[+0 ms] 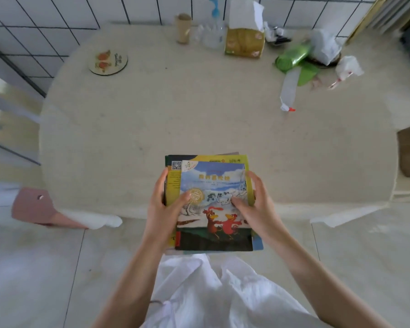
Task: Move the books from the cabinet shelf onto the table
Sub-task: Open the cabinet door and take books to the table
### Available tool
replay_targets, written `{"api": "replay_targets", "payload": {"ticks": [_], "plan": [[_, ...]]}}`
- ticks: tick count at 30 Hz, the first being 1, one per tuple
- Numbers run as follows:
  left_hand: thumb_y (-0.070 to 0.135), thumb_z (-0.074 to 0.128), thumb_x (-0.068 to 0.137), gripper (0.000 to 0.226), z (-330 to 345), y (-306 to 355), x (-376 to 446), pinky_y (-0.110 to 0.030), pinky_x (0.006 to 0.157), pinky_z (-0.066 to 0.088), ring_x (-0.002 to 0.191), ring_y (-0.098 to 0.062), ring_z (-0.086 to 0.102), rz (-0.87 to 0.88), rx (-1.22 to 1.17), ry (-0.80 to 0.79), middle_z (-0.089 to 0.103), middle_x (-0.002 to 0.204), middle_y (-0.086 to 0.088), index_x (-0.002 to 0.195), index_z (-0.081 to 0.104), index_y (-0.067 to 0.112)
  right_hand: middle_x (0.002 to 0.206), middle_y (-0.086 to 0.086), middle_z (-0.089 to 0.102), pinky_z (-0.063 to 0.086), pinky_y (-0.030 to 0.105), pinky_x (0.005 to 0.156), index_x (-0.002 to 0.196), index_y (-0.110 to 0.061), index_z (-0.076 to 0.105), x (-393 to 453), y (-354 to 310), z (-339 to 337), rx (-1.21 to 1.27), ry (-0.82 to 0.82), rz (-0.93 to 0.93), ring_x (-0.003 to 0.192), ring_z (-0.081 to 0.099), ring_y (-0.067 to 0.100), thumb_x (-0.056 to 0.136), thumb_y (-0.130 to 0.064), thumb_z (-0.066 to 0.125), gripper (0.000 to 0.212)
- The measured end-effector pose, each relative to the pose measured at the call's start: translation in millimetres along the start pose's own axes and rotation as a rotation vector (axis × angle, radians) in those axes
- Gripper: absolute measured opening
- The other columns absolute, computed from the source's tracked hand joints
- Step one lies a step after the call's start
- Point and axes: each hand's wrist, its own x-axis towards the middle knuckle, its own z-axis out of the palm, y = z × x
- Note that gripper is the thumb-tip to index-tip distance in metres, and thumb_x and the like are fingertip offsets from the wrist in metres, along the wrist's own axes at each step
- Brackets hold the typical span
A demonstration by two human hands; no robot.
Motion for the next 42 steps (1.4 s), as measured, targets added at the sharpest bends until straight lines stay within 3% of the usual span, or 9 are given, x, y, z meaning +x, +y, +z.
{"api": "replay_targets", "payload": {"ticks": [5,8,14,18,24,27,31,37,42], "plan": [[0.022,0.075,0.082,0.089,-40,39,71,-0.035,0.08,0.056,0.094,-0.012,0.071,-0.042,-0.022,-0.028,0.071,0.11,0.007,0.147,0.017,0.041,0.115,0.007,0.066,0.059,0.042,0.077,0.142,-0.021,0.033,70,-50,26,0.249,-0.025,0.24,0.09,0.071,0.019,0.08,-0.015,0.075,0.075],[0.019,0.076,0.081,0.051,-60,52,112,-0.03,0.071,0.059,0.092,-0.015,0.072,-0.009,0.07,-0.118,0.073,0.103,0.005,0.124,0.05,0.025,0.114,0.006,0.068,0.055,0.048,0.09,0.123,-0.012,0.051,106,-63,39,0.236,-0.055,0.205,0.098,0.069,0.02,0.077,-0.002,0.074,0.052],[0.006,0.077,0.073,0.048,-78,47,168,-0.03,0.082,0.055,0.097,-0.011,0.068,0.118,0.143,-0.197,0.071,0.103,0.007,0.112,0.055,0.023,0.111,-0.007,0.06,0.05,0.023,0.088,0.114,-0.037,0.042,138,-63,56,-0.035,0.046,-0.166,0.106,0.059,0.006,0.076,0.01,0.07,0.067],[0.002,0.079,0.073,0.05,-79,36,182,-0.035,0.088,0.055,0.101,-0.012,0.068,0.139,0.178,-0.197,0.072,0.108,0.005,0.116,0.059,0.017,0.103,-0.025,0.056,0.042,0.007,0.083,0.111,-0.025,0.047,145,-57,58,-0.171,0.113,-0.299,0.096,0.054,-0.016,0.077,0.003,0.073,0.051],[0.012,0.082,0.074,0.059,-85,18,179,-0.022,0.091,0.05,0.106,0.0,0.063,0.209,0.302,-0.161,0.064,0.11,0.031,0.125,0.055,0.025,0.114,-0.001,0.059,0.049,0.052,0.093,0.111,-0.053,0.043,142,-36,58,-0.216,0.059,-0.332,0.109,0.06,0.024,0.083,-0.04,0.065,0.038],[0.013,0.084,0.072,0.075,-87,18,176,-0.009,0.093,0.042,0.109,0.01,0.057,0.221,0.348,-0.189,0.058,0.116,0.037,0.135,0.048,0.028,0.124,-0.02,0.052,0.047,0.04,0.099,0.127,-0.042,0.036,146,-31,56,-0.294,0.033,-0.333,0.115,0.057,0.009,0.082,-0.041,0.064,0.054],[0.03,0.082,0.064,0.09,-88,14,182,-0.02,0.098,0.043,0.118,0.001,0.056,0.148,0.315,-0.272,0.058,0.128,0.023,0.141,0.036,0.042,0.134,-0.045,0.034,0.038,0.014,0.103,0.146,-0.019,0.028,154,-20,54,-0.285,-0.054,-0.304,0.123,0.047,-0.008,0.074,-0.022,0.082,0.089],[0.03,0.08,0.065,0.042,-90,2,191,-0.036,0.088,0.051,0.095,-0.003,0.064,0.14,0.416,-0.239,0.067,0.097,0.016,0.103,0.061,0.032,0.121,-0.026,0.055,0.038,0.008,0.094,0.126,-0.003,0.055,169,-8,64,-0.314,-0.004,-0.291,0.114,0.052,-0.01,0.078,-0.009,0.077,0.053],[0.017,0.086,0.069,0.043,-86,2,206,-0.012,0.076,0.049,0.094,-0.001,0.067,0.075,0.404,-0.199,0.072,0.097,0.015,0.107,0.067,0.021,0.108,-0.004,0.068,0.051,0.035,0.091,0.11,-0.019,0.064,179,-15,60,-0.286,-0.026,-0.166,0.102,0.064,0.017,0.08,-0.013,0.075,0.033]]}}
